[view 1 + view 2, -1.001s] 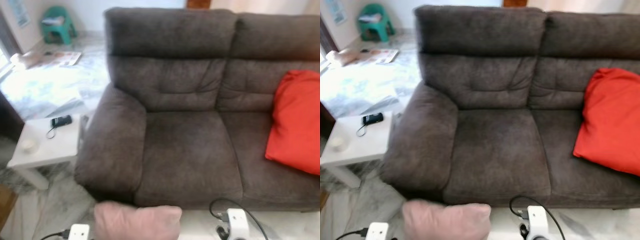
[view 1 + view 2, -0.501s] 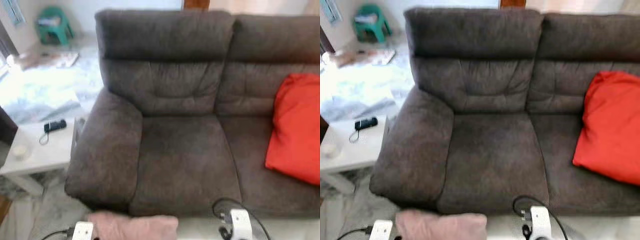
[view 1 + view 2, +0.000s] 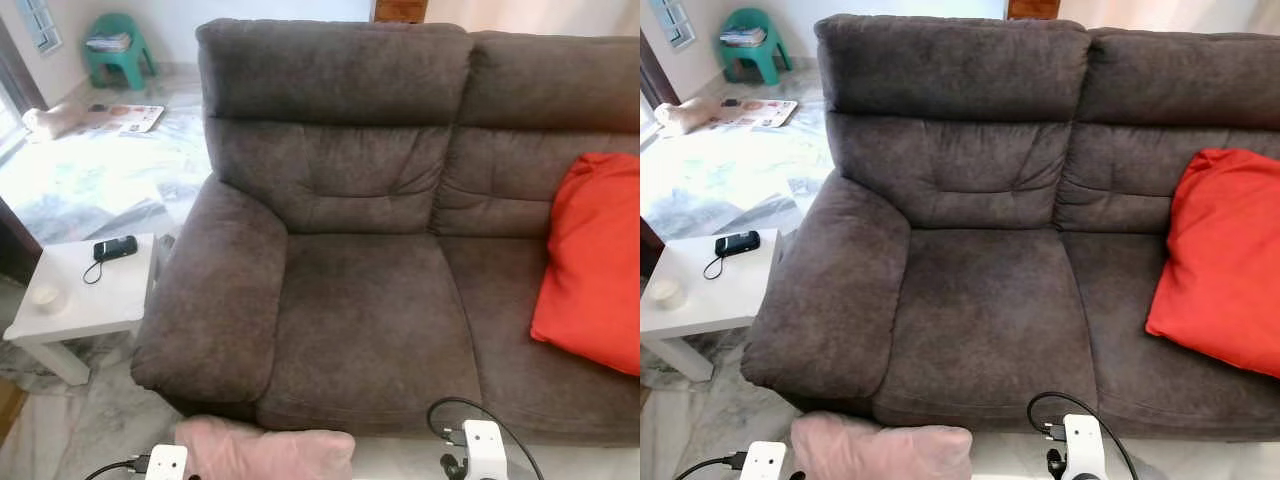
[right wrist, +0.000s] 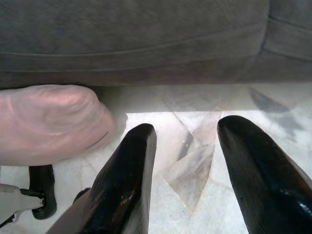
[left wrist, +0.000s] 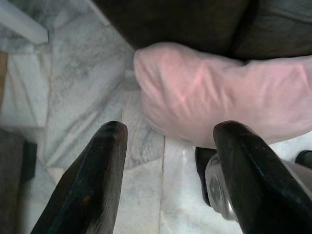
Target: Move the pillow to the sofa from floor
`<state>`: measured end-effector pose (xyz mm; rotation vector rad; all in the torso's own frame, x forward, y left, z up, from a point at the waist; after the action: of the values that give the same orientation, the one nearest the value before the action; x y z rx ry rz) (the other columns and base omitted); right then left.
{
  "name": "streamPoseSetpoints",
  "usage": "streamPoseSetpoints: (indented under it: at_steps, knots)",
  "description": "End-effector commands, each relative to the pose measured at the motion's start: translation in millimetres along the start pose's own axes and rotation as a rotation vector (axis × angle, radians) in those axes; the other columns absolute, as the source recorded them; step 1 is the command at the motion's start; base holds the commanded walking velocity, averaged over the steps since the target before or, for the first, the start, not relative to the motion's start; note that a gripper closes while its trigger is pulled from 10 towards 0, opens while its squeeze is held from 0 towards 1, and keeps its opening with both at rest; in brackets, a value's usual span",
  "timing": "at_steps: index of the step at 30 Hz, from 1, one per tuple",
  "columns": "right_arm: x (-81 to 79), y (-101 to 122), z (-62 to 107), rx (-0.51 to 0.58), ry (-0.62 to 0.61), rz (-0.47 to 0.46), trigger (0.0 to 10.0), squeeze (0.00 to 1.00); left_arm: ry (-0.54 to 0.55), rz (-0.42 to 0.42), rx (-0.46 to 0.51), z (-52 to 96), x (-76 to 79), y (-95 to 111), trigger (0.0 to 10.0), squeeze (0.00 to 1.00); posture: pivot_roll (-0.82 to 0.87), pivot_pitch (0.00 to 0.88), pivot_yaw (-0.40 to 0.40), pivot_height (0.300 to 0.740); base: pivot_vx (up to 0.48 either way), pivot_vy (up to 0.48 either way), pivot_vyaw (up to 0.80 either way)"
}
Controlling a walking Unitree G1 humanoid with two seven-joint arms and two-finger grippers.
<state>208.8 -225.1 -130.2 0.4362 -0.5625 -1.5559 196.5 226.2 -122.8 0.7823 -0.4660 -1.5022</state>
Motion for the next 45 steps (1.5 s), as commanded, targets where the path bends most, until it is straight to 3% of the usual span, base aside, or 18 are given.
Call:
streamPoseSetpoints:
  at_steps: [1, 14, 35, 45]
  knots:
    - [-3.7, -1, -0.3, -0.004, 0.006, -0.010, 10.0, 0.00, 0.017, -0.001, -0.018, 1.8, -5.8, -6, 10.0, 0.00, 0.05, 0.054, -0.039, 0.740, 0.000, 0.345, 0.00]
    - [-4.6, -1, -0.4, -0.006, 0.009, -0.008, 10.0, 0.00, 0.018, -0.003, -0.009, 1.3, -6.0, -4, 10.0, 0.00, 0.05, 0.060, -0.039, 0.740, 0.000, 0.330, 0.00]
    - [-7.2, 8, -1.6, 0.024, 0.021, -0.012, 10.0, 0.00, 0.015, -0.020, 0.001, 0.6, -5.2, -1, 10.0, 0.00, 0.05, 0.064, -0.035, 0.740, 0.000, 0.000, 0.00]
    - [-14.6, 36, -5.3, 0.096, 0.045, -0.028, 10.0, 0.00, 0.025, -0.019, 0.109, -9.3, -6.2, 36, 10.0, 0.00, 0.06, 0.062, -0.029, 0.740, 0.000, 0.000, 0.00]
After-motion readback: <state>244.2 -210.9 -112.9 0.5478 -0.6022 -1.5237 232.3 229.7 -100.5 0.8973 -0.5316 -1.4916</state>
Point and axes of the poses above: a point about 5 cm out from each wrist's last joint towards the gripper, its own z axis pointing back from the gripper into the wrist, its own y axis along the axis of the wrist's last joint, x = y × z, the point moved 6 cm from there along -z, pointing out of the wrist towards the gripper, and after that the axes turned 1 degree about z, right-handed, at the moved point
